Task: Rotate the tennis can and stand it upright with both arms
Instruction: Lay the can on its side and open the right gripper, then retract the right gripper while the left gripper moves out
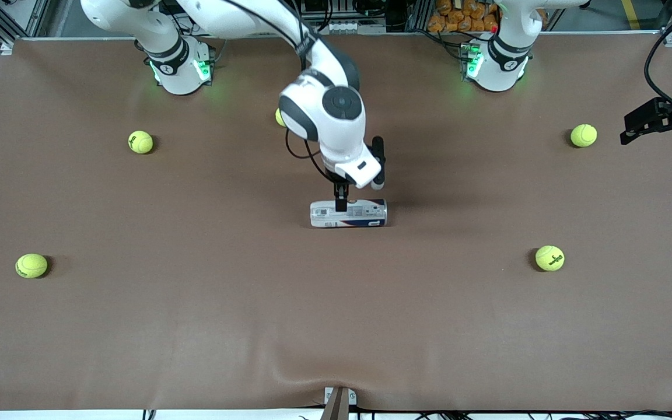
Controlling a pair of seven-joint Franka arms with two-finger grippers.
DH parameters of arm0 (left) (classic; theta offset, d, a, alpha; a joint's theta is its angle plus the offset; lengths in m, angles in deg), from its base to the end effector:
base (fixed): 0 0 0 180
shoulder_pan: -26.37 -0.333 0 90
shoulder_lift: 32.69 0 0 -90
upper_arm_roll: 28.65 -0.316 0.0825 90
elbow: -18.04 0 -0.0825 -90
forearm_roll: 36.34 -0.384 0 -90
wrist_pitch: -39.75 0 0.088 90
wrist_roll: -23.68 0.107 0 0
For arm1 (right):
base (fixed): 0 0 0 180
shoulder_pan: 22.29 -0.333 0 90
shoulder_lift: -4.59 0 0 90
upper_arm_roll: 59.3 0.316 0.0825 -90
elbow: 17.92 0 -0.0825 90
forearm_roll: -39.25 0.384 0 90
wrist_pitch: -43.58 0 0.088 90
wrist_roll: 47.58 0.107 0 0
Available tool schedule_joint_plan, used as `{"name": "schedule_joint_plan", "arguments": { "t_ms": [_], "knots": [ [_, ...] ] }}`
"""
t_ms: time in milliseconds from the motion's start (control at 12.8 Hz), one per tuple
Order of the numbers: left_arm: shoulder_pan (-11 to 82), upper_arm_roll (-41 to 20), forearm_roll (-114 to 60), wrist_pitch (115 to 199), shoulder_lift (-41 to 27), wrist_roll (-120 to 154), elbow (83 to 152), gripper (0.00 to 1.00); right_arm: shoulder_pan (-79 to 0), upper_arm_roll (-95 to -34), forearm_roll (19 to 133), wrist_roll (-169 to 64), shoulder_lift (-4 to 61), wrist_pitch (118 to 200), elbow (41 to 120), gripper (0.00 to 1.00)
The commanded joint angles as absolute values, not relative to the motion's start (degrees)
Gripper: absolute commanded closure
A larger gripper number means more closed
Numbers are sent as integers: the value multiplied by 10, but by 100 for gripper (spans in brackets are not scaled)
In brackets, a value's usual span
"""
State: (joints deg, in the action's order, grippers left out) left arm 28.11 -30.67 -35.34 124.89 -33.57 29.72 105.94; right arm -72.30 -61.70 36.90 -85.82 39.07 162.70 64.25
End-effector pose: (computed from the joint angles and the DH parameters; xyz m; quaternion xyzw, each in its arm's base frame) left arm 0.5413 0.0008 0.6428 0.9985 -0.0508 -0.0159 0.0099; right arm 0.4826 0.5339 0.3455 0.7225 0.6904 0.0241 0.0280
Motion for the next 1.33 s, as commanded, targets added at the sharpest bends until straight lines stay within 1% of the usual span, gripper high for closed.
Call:
{"name": "schedule_joint_plan", "arguments": {
  "t_ms": [0,157,313,548,783,1017,1252],
  "knots": [
    [277,-308,-338,1251,-335,299,1058,0,-723,-622,375,-810,352,1600,659,0],
    [278,-308,-338,1251,-332,301,1059,0,-705,-624,374,-793,334,1578,659,0],
    [278,-308,-338,1251,-328,301,1058,0,-670,-624,374,-793,318,1560,659,0],
    [277,-308,-336,1252,-327,300,1059,0,-623,-624,374,-793,284,1506,664,0],
    [277,-308,-305,1259,-317,301,1058,0,-576,-625,373,-794,255,1473,664,0],
    [266,-308,-267,1272,-290,301,1059,0,-509,-625,373,-795,231,1433,664,0],
    [258,-308,-166,1282,-250,301,1065,0,-447,-624,374,-794,211,1387,664,0]
  ]
}}
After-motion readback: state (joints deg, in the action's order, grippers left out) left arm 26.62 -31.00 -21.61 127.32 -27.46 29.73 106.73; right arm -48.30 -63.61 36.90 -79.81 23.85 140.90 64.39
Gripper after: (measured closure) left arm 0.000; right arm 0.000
